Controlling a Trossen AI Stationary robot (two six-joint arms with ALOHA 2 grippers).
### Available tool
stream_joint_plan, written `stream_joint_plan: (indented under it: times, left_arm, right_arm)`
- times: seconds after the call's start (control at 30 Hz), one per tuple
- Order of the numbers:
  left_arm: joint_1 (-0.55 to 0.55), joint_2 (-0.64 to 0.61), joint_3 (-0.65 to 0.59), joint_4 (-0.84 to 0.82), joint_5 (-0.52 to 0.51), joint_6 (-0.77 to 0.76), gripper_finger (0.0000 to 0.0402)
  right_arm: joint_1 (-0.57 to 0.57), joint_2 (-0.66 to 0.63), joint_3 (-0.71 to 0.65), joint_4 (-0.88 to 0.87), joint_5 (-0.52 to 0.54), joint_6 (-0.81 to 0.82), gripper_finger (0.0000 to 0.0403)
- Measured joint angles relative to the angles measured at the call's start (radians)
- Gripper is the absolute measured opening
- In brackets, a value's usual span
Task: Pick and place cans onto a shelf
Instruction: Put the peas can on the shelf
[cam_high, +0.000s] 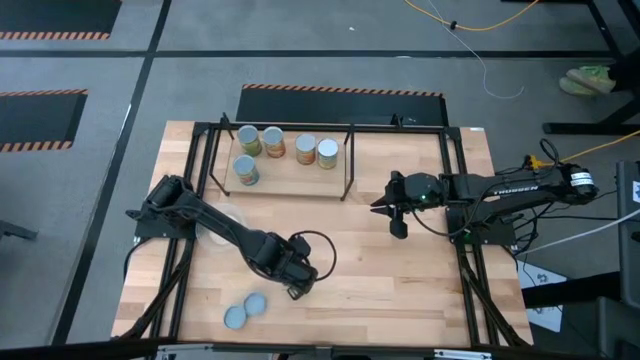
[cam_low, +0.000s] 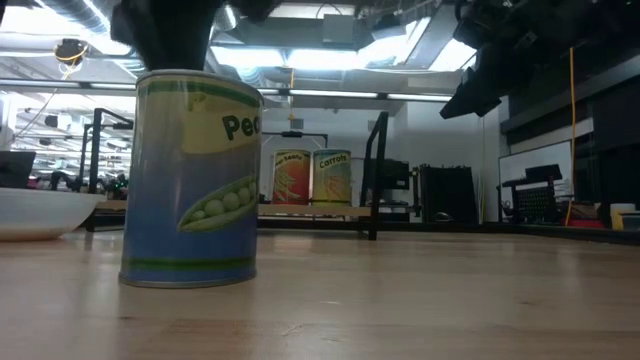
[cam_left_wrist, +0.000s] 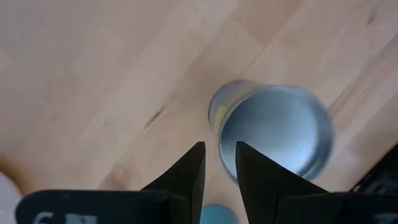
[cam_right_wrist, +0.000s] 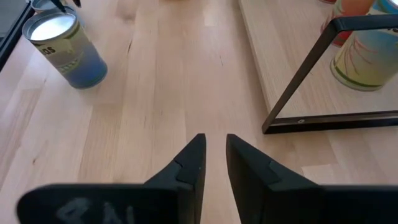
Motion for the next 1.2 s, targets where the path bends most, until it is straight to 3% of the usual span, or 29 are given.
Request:
stream_joint_plan:
  times: [0.43,0.77,0.87,1.2]
  left_arm:
    - [0.001,-0.006,-0.074,0.061,0.037,0.021,0.0078]
    - [0.001,-0.005,-0.075,0.063,0.03,0.025,0.0008]
    - [0.002,-0.005,-0.075,0.063,0.021,0.028,0.0005]
    - [0.051,-0.002,0.042,-0.013,0.011,0.173,0.0002]
  right_arm:
    - [0.0,0.0,0.0,0.009,0.0,0.0,0.0068]
    - [0.0,0.0,0.0,0.01,0.0,0.0,0.0068]
    - [0.0,0.0,0.0,0.01,0.0,0.0,0.0068]
    - [0.0,0.0,0.0,0.01,0.0,0.0,0.0068]
